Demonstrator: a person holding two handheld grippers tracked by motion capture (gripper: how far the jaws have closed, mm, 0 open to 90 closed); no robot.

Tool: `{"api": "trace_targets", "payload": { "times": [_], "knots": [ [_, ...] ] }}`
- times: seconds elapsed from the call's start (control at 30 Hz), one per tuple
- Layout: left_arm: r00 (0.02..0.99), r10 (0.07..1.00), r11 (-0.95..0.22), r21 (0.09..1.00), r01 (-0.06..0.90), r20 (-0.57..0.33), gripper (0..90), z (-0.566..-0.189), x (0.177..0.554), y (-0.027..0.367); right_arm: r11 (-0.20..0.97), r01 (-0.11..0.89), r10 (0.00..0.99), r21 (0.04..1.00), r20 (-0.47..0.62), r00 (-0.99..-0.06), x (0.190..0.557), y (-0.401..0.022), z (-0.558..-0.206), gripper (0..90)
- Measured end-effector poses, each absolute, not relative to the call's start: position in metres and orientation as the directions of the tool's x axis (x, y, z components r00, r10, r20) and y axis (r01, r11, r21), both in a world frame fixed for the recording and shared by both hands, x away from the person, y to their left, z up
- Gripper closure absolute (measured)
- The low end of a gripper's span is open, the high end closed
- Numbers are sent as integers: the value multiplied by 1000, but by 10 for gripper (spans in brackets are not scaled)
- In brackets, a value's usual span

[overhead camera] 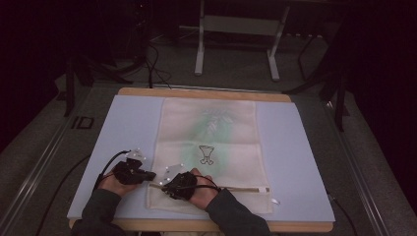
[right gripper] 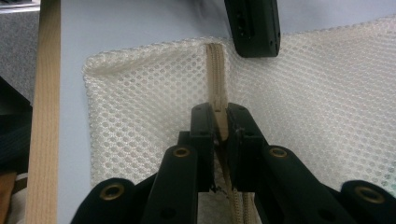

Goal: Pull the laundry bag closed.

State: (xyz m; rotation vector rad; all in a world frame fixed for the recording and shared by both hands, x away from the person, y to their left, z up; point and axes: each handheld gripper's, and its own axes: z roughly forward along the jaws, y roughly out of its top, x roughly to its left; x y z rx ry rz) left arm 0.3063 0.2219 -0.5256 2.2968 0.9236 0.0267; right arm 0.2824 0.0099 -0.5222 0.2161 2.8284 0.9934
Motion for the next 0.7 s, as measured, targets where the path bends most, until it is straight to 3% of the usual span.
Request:
{"api": "trace_targets", "payload": {
  "times": [0.7],
  "knots": [
    [752,623,-538,579,613,-217,900,-526,307,222,796,72,167,602,-104,-980,277,2,-518,823]
  ]
}}
